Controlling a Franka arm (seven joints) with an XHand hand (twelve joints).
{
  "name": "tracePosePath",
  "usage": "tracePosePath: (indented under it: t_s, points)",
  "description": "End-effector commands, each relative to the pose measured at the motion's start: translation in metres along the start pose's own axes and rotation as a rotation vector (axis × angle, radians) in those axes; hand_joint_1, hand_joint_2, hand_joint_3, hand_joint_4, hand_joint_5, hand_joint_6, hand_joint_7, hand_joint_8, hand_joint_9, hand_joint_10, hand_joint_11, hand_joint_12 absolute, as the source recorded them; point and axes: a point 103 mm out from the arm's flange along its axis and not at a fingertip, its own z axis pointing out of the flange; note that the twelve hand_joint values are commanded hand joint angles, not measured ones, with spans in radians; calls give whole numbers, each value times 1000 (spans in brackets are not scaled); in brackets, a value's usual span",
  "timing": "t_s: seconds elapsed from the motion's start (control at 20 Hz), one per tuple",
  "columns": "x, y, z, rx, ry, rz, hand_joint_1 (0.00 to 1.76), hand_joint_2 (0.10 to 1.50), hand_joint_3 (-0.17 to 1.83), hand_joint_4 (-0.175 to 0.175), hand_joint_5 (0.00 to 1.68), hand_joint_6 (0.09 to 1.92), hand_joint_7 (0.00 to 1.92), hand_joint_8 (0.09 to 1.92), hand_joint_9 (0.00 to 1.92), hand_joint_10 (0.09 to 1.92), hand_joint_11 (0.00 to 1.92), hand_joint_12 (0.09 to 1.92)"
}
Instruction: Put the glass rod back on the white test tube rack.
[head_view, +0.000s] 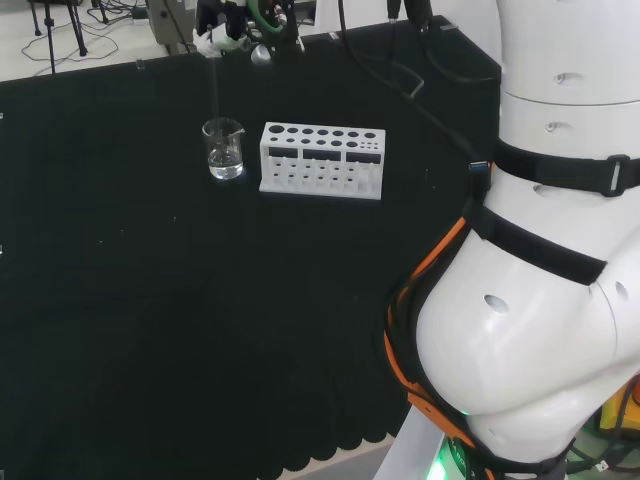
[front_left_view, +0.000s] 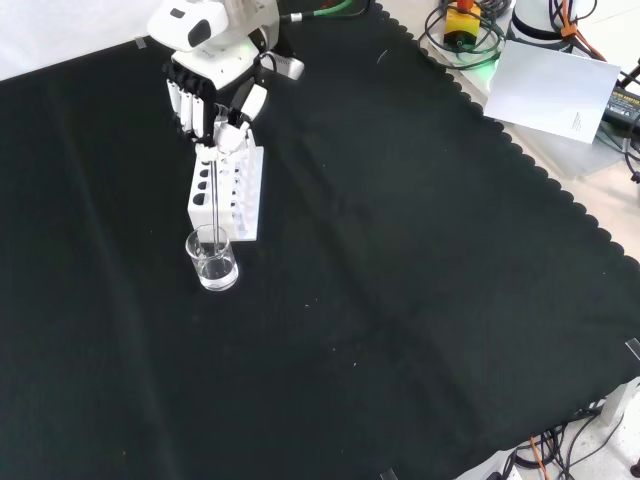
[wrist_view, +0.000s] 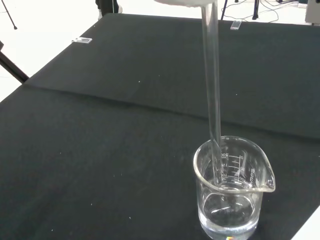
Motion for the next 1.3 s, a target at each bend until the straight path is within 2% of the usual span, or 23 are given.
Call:
tracePosePath:
  t_s: [0.05, 0.65, 1.3]
  points:
    - [-7, -5, -9, -13, -1, 15, 1306, 1106, -175, -175, 1376, 87, 1175, 1033, 1747, 751, 1381, 1008]
    - [-21, -12, -36, -43, -3, 58, 1305, 1106, -175, -175, 1376, 87, 1175, 1033, 1747, 753, 1380, 1010]
    - [-49, -40, -60, -70, -15, 140, 1306, 1106, -175, -175, 1376, 87, 1174, 1034, 1746, 755, 1379, 1012]
